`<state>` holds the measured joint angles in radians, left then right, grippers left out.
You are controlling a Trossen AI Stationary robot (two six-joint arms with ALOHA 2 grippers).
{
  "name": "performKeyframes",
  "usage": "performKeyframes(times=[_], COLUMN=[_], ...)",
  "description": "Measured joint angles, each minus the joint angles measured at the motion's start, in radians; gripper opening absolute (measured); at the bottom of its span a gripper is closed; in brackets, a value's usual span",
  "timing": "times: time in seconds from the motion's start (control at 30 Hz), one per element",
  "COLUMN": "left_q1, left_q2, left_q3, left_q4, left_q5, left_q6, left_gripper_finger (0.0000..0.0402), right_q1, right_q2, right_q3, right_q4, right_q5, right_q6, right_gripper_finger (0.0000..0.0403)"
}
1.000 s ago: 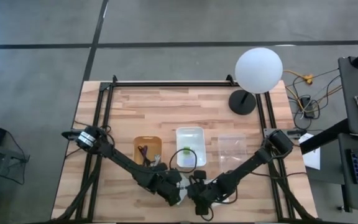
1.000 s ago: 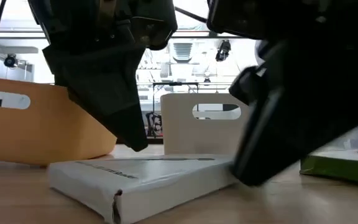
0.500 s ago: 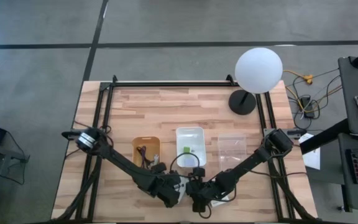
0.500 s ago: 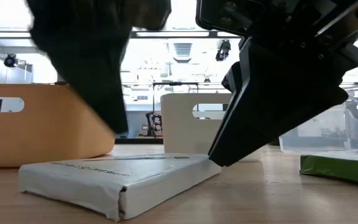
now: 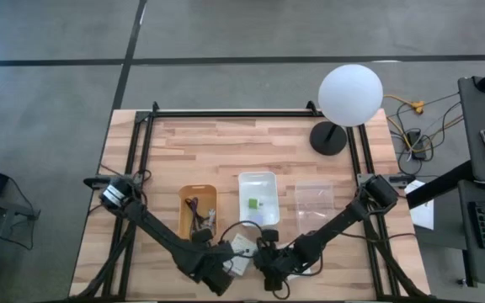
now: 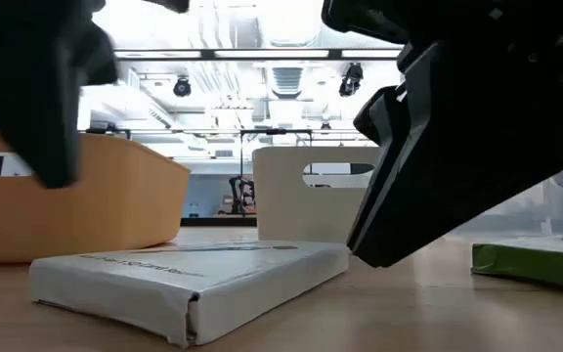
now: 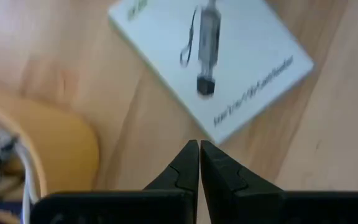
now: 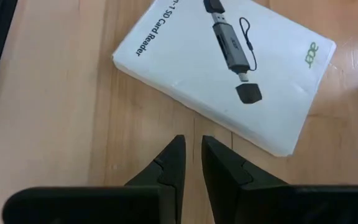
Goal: Pick and place items into bin
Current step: Put the left white card reader box into the transparent bin
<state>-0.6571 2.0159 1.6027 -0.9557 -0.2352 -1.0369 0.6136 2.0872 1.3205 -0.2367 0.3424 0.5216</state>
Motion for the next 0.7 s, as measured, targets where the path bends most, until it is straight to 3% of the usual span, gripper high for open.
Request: performKeyframes(times=[0.33, 0.43, 0.57, 0.7], left_q1=[-0.003, 0.010, 0.015, 0.006], left_q2=[-0.003, -0.003, -0.004, -0.008], left_q3=[-0.095, -0.114, -0.104, -0.043], left_q4=[-0.180, -0.179, -0.178, -0.097], left_q5=[-0.001, -0.023, -0.128, -0.115], left_q6=[0.010, 0.024, 0.019, -0.004], left_gripper_finger=[0.0000, 0.0000, 0.0000, 0.0000], right_q1=[0.000, 0.000, 0.005, 0.013], right_q2=[-0.001, -0.002, -0.003, -0.003], right_q3=[0.000, 0.000, 0.000, 0.000], right_q4=[0.001, 0.001, 0.000, 0.000], right_q5=[0.000, 0.000, 0.000, -0.003], right_q6=[-0.002, -0.001, 0.002, 0.005], right_gripper_finger=[0.0043, 0.0043, 0.0043, 0.0043])
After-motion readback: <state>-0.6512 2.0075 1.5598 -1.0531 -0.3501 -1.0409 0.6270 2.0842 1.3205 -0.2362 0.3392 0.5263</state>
